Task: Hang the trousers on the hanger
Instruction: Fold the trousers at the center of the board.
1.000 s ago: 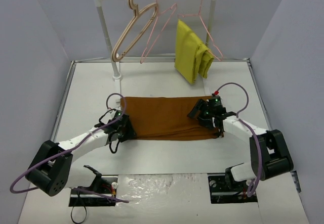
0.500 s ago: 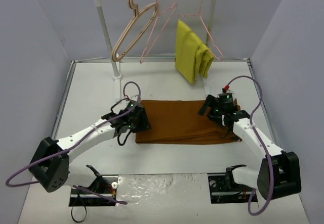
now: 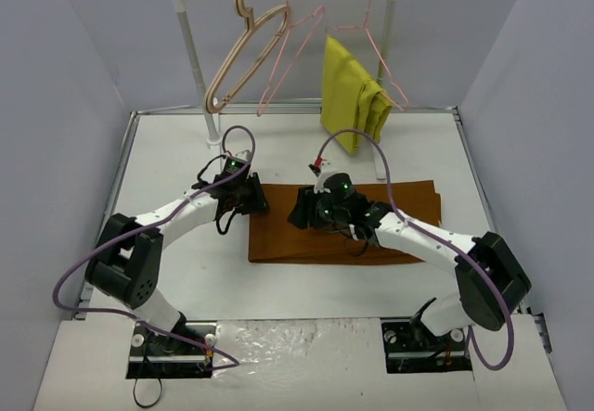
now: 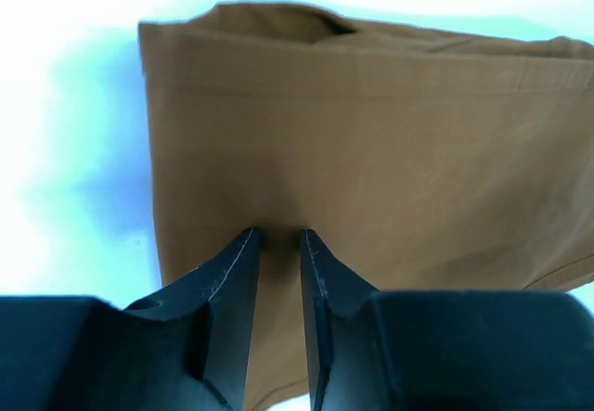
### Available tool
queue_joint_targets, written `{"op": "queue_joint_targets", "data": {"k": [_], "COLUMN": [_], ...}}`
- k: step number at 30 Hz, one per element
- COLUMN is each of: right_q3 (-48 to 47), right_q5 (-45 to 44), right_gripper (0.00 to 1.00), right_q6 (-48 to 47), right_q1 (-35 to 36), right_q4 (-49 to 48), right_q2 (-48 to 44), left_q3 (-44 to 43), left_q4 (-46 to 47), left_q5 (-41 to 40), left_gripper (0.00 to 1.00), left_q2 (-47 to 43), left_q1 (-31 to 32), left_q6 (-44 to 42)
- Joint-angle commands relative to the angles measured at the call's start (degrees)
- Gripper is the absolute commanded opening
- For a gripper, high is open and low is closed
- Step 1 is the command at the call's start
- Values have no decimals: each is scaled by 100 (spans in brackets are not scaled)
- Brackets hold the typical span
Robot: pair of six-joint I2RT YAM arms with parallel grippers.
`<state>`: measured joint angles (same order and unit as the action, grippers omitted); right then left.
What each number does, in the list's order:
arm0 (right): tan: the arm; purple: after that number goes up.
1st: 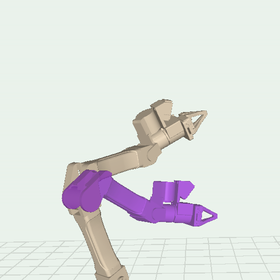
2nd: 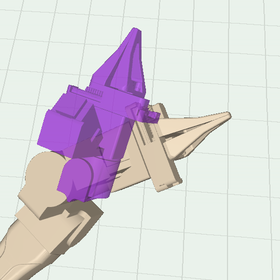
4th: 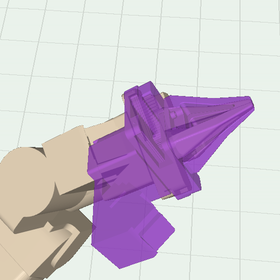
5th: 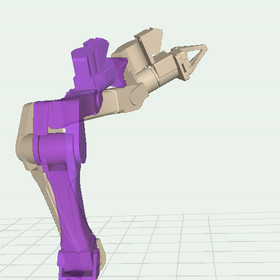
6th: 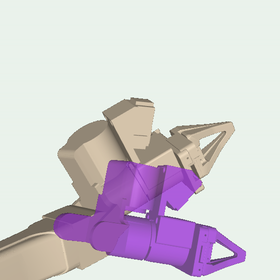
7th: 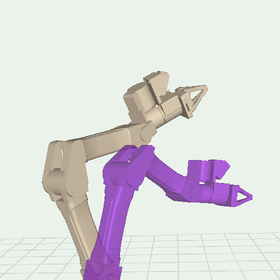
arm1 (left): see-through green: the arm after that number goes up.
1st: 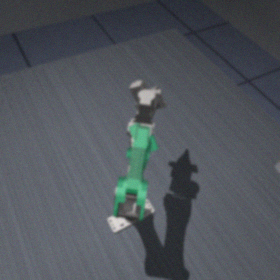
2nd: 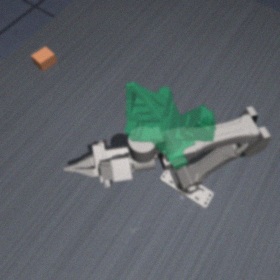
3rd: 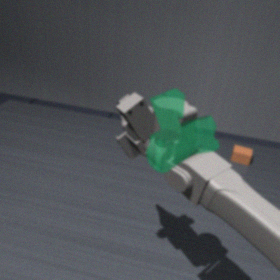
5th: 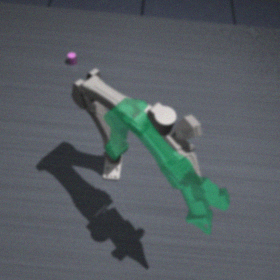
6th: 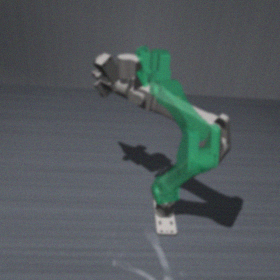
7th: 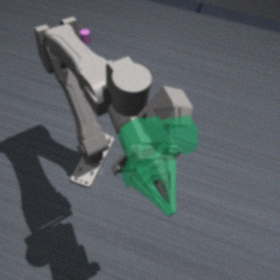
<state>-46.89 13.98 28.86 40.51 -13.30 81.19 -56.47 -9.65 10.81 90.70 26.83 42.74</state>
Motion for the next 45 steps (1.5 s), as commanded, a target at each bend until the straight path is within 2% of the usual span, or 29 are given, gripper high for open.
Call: {"op": "queue_joint_targets", "data": {"k": [1,9,17,21,25,35,41,45], "right_q3": [-469,-1014,-892,-690,-549,-1199,-1375,-1174], "right_q5": [377,1308,1933,1864,1994,2118,2293,2487], "right_gripper": [42,31,21,18,13,11,10,8], "right_q6": [-311,-601,-786,-961,-1032,-961,-900,-795], "right_q1": [299,633,818,827,827,879,1178,1380], "right_q4": [-673,-1052,-1307,-886,-727,-656,-920,-1297], "right_q2": [318,1618,2744,2789,2455,1822,2164,2647], "left_q3": [-426,-471,293,601,804,1366,1437,1446], "left_q4": [376,130,349,516,534,640,666,675], "left_q5": [97,61,53,167,246,334,343,325], "left_gripper": [21,11,6,5,5,5,5,5], "left_q2": [18,923,1336,1214,889,-7,-69,-96], "left_q1": [-72,-371,-468,-468,-459,-459,-459,-459], "left_q6": [-363,-468,-267,-161,-126,50,41,15]}}
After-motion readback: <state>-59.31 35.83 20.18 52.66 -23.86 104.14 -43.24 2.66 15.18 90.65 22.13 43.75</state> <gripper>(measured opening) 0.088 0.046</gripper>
